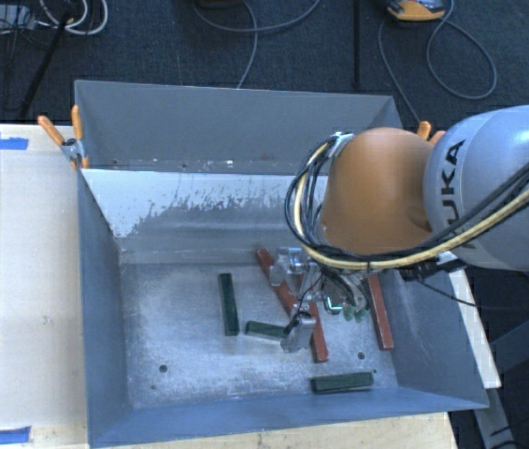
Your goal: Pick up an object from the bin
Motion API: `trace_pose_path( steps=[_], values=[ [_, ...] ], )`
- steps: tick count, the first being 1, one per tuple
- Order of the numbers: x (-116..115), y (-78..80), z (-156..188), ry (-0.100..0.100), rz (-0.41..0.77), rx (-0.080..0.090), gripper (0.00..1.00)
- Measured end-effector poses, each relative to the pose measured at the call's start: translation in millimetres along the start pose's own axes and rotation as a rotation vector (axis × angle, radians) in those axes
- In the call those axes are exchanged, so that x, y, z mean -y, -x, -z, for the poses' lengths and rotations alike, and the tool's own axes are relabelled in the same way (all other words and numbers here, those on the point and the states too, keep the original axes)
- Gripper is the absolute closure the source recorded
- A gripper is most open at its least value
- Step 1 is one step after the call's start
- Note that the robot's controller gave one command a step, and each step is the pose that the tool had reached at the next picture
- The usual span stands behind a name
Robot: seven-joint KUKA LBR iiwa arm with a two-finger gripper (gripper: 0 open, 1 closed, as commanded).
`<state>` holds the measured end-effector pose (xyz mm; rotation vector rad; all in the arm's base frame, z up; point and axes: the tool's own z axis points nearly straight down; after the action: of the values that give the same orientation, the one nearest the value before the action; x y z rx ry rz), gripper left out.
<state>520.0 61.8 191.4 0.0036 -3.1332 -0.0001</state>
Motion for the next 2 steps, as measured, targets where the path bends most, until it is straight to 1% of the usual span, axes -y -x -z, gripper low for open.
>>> trace_pose_path(
  steps=[1,2],
  values=[
    [5,40.0,-125,0.0,-0.19,0.002,0.0],
    [-13,32.1,-91,0.002,-0.296,0.009,0.0]
  ],
)
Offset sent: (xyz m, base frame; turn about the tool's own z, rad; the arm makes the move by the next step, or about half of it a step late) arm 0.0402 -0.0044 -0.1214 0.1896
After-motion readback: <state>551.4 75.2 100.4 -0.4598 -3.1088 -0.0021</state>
